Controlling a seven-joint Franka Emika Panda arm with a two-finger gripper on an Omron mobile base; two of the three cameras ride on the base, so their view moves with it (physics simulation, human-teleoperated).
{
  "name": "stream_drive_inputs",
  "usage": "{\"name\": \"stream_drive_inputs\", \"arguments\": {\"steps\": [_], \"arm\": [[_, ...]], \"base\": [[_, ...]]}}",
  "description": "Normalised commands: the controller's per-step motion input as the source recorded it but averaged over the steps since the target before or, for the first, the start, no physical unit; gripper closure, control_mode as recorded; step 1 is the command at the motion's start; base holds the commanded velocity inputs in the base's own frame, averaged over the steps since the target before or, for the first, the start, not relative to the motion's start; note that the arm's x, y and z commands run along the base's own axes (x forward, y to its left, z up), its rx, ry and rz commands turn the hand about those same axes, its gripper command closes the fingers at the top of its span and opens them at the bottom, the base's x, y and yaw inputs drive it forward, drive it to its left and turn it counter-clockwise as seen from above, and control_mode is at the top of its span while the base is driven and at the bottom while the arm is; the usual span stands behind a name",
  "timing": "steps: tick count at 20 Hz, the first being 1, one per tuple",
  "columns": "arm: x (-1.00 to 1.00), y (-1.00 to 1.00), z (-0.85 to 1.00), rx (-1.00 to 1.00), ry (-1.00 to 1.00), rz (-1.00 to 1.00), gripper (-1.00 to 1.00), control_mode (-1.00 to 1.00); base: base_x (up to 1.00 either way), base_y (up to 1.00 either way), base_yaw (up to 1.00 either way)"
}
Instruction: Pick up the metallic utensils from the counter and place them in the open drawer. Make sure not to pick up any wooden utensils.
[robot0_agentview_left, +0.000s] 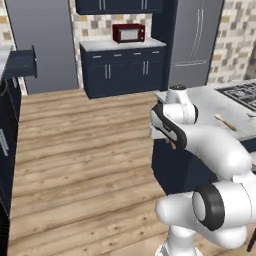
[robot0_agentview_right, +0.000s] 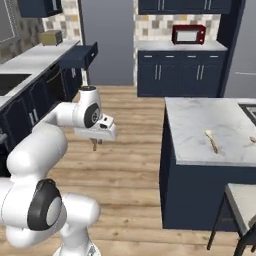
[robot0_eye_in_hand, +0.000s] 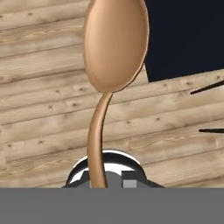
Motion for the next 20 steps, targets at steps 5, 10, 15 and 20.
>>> {"name": "stream_drive_inputs", "arguments": {"steps": [5,10,15,20], "arm": [[0.00,0.00,0.00,0.00,0.00,0.00,1.00,1.00],[0.00,0.00,0.00,0.00,0.00,0.00,1.00,1.00],[0.00,0.00,0.00,0.00,0.00,0.00,1.00,1.00],[0.00,0.00,0.00,0.00,0.00,0.00,1.00,1.00]], "base": [[1.00,0.60,0.19],[1.00,0.25,0.00],[1.00,0.18,0.00],[1.00,0.60,0.00]]}}
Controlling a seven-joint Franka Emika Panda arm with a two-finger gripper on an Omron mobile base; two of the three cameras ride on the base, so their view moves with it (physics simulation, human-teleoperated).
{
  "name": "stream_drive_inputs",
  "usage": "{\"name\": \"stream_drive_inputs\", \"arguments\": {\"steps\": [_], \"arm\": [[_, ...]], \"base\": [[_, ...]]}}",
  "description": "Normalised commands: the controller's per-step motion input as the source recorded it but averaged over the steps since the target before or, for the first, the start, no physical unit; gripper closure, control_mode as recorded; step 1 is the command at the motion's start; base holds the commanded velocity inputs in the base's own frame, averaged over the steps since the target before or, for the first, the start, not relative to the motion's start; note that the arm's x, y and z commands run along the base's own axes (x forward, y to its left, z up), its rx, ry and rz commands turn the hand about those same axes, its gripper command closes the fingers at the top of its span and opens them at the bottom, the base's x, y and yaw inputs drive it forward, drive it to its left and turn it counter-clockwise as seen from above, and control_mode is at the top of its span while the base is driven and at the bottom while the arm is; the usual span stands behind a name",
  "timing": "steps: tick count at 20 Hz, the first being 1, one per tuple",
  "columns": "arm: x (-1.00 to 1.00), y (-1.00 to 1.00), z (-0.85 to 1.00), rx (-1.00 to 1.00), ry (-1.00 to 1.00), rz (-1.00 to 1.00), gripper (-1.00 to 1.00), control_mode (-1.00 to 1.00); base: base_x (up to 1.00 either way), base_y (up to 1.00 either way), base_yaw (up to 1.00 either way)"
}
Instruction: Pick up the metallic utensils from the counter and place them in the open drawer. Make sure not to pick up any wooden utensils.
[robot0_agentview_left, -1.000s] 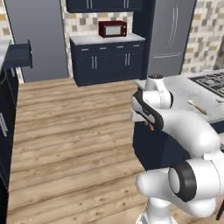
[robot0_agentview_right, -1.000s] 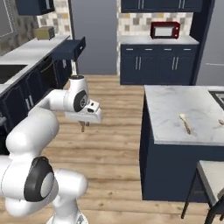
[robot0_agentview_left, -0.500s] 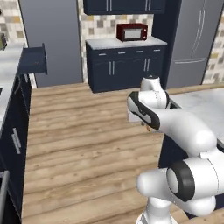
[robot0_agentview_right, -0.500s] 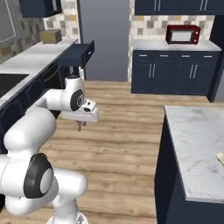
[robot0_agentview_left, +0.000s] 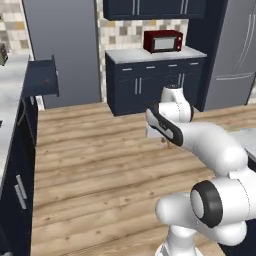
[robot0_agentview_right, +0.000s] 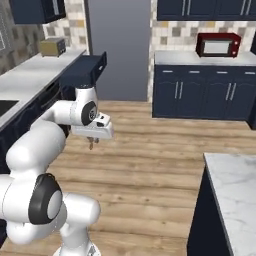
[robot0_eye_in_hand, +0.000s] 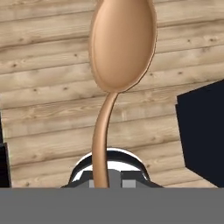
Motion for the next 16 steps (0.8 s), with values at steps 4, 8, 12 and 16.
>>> {"name": "stream_drive_inputs", "arguments": {"steps": [4,8,12,16], "arm": [[0.00,0.00,0.00,0.00,0.00,0.00,1.00,1.00],[0.00,0.00,0.00,0.00,0.00,0.00,1.00,1.00],[0.00,0.00,0.00,0.00,0.00,0.00,1.00,1.00],[0.00,0.00,0.00,0.00,0.00,0.00,1.00,1.00]], "base": [[1.00,0.64,0.00],[1.00,0.39,0.00],[1.00,0.00,0.01],[1.00,0.00,0.06]]}}
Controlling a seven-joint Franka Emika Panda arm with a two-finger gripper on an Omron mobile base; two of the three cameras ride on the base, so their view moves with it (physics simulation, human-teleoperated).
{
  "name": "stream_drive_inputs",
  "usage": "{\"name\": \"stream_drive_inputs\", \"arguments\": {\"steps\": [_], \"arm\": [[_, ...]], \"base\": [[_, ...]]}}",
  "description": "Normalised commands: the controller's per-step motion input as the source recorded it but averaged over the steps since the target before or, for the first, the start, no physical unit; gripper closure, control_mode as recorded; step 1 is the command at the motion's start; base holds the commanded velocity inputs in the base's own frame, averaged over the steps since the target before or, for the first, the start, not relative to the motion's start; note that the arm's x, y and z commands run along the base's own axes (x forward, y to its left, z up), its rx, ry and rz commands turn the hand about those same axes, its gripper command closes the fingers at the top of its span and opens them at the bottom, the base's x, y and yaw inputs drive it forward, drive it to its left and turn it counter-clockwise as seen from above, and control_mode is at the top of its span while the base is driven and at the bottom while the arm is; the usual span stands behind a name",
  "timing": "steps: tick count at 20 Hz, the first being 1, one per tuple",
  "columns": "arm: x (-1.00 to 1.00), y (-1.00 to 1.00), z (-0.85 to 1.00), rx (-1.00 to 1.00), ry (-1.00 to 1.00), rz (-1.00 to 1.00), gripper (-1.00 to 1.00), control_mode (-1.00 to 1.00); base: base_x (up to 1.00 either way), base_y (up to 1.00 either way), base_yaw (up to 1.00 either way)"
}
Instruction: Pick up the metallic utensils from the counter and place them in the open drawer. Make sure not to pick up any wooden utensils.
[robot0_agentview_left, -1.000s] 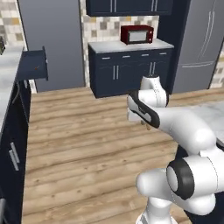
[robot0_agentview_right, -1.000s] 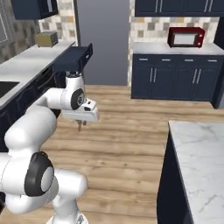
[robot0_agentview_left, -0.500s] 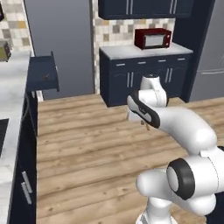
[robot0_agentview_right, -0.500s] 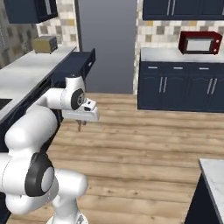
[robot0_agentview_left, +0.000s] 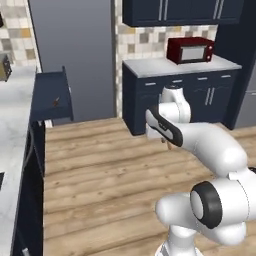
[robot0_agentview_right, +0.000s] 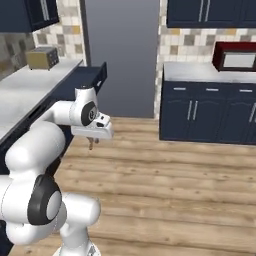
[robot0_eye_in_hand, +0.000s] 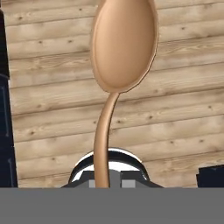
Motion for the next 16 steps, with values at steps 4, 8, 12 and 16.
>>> {"name": "stream_drive_inputs", "arguments": {"steps": [4,8,12,16], "arm": [[0.00,0.00,0.00,0.00,0.00,0.00,1.00,1.00],[0.00,0.00,0.00,0.00,0.00,0.00,1.00,1.00],[0.00,0.00,0.00,0.00,0.00,0.00,1.00,1.00],[0.00,0.00,0.00,0.00,0.00,0.00,1.00,1.00]], "base": [[1.00,0.00,0.09],[1.00,0.00,0.08],[1.00,0.01,0.05],[1.00,0.03,0.00]]}}
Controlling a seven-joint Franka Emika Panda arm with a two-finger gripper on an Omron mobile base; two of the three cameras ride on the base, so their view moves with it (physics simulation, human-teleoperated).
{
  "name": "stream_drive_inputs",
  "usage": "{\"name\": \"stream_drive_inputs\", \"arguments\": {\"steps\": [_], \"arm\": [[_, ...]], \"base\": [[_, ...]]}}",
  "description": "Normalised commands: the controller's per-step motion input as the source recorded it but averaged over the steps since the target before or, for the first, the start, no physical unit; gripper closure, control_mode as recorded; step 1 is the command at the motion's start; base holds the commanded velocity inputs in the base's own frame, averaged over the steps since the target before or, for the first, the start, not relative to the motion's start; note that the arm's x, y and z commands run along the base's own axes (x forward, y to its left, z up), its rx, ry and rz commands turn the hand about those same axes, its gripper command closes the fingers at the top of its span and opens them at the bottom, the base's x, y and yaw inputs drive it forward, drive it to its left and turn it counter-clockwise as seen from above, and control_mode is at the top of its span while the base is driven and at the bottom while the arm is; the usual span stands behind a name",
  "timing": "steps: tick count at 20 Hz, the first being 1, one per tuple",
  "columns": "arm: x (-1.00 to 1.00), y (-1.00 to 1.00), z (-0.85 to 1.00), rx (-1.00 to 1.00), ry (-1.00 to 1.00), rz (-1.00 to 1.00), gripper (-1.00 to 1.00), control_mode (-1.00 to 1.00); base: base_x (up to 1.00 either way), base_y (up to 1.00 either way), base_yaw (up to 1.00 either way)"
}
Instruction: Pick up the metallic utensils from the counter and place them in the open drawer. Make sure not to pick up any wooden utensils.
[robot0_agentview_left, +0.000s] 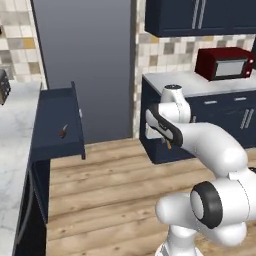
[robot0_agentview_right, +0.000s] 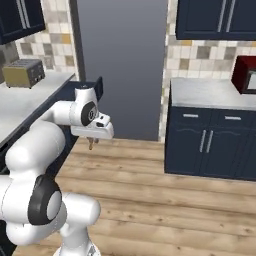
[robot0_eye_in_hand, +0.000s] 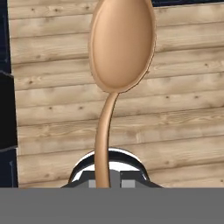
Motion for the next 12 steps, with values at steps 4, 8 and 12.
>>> {"name": "stream_drive_inputs", "arguments": {"steps": [4,8,12], "arm": [[0.00,0.00,0.00,0.00,0.00,0.00,1.00,1.00],[0.00,0.00,0.00,0.00,0.00,0.00,1.00,1.00],[0.00,0.00,0.00,0.00,0.00,0.00,1.00,1.00]], "base": [[0.88,0.00,0.07],[0.19,0.09,0.03],[-0.05,0.70,0.18]]}}
